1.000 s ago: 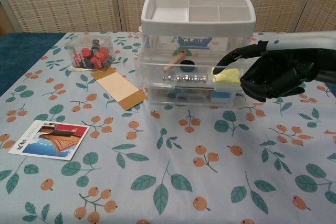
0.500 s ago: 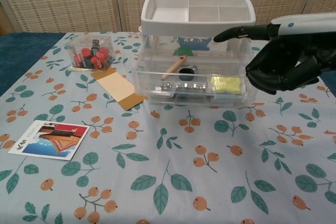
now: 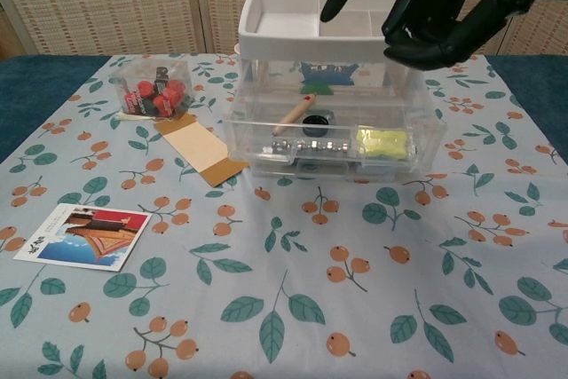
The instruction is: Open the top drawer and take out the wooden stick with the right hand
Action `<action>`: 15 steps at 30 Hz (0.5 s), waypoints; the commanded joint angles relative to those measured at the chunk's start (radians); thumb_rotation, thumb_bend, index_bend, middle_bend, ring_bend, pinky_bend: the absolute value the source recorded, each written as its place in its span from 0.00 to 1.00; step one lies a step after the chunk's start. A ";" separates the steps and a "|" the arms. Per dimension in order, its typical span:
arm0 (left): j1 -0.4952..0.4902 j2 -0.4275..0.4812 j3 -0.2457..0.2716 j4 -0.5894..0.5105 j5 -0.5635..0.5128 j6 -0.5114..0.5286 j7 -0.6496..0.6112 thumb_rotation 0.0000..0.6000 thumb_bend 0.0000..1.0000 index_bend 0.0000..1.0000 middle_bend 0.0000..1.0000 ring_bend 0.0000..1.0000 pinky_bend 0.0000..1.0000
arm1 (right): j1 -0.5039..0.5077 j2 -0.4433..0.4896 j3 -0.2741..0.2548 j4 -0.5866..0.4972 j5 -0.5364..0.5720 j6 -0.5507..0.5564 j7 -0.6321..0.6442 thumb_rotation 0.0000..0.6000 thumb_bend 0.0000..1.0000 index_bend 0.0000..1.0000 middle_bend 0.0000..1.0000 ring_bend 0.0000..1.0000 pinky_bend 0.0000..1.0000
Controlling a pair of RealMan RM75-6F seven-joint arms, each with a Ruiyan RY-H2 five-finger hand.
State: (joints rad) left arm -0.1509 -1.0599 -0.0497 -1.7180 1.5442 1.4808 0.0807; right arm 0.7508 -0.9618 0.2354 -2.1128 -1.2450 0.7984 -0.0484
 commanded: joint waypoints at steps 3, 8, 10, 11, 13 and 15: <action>0.006 0.002 0.000 0.005 -0.002 0.008 -0.009 1.00 0.16 0.03 0.00 0.00 0.08 | 0.139 -0.099 -0.012 0.075 0.164 -0.009 -0.293 1.00 0.44 0.26 0.80 0.88 1.00; 0.012 0.006 0.001 0.009 0.001 0.017 -0.018 1.00 0.16 0.03 0.00 0.00 0.08 | 0.210 -0.190 -0.036 0.139 0.221 0.068 -0.519 1.00 0.42 0.32 0.85 0.95 1.00; 0.015 0.006 0.001 0.010 0.001 0.021 -0.020 1.00 0.16 0.03 0.00 0.00 0.08 | 0.233 -0.215 -0.040 0.156 0.247 0.081 -0.573 1.00 0.41 0.33 0.87 0.97 1.00; 0.017 0.007 0.002 0.011 0.000 0.023 -0.023 1.00 0.16 0.03 0.00 0.00 0.08 | 0.248 -0.231 -0.043 0.167 0.262 0.087 -0.605 1.00 0.40 0.34 0.89 0.98 1.00; 0.019 0.007 0.002 0.013 0.000 0.026 -0.026 1.00 0.16 0.03 0.00 0.00 0.08 | 0.268 -0.251 -0.050 0.183 0.284 0.094 -0.648 1.00 0.36 0.35 0.90 0.99 1.00; 0.022 0.006 0.003 0.016 0.000 0.030 -0.030 1.00 0.16 0.03 0.00 0.00 0.08 | 0.288 -0.272 -0.059 0.199 0.309 0.107 -0.693 1.00 0.33 0.35 0.91 1.00 1.00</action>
State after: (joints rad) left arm -0.1288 -1.0538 -0.0473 -1.7018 1.5445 1.5104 0.0507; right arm 1.0054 -1.1996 0.1911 -1.9425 -0.9714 0.8824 -0.6969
